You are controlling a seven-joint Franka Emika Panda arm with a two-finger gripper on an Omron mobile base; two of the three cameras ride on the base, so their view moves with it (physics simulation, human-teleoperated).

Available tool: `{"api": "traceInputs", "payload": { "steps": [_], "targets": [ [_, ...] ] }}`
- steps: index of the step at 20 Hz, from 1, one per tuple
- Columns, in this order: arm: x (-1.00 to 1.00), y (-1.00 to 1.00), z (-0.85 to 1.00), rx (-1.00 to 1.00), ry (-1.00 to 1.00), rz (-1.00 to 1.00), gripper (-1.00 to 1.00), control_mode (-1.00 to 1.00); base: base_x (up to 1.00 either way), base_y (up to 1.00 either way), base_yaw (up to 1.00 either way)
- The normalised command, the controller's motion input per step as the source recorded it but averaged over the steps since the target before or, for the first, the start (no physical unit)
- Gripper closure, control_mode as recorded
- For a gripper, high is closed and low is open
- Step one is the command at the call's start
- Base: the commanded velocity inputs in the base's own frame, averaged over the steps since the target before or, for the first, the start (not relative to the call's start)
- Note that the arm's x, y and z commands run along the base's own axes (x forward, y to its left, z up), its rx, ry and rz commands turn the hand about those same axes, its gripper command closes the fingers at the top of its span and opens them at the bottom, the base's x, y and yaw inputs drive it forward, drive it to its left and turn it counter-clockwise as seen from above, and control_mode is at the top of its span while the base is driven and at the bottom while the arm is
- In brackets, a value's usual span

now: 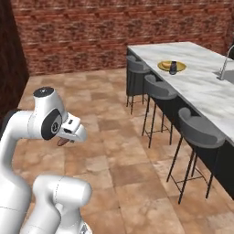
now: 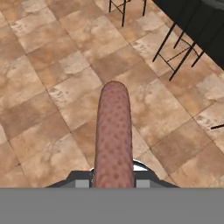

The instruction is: Move the hot dog bun to the plate on the dining table and place the condiment next to that plate. Then navigate to the fridge and take the sausage and place it on the plate as well.

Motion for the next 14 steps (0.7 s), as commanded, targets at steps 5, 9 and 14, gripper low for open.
{"api": "traceInputs", "payload": {
  "steps": [5, 9, 14],
  "targets": [
    [0.00, 0.00, 0.00, 0.00, 0.00, 0.00, 1.00, 1.00, 0.85, 0.72, -0.36],
    [0.00, 0.00, 0.00, 0.00, 0.00, 0.00, 1.00, 1.00, 0.80, 0.74, -0.35],
    [0.00, 0.00, 0.00, 0.00, 0.00, 0.00, 1.00, 1.00, 0.78, 0.73, -0.35]
  ]
}}
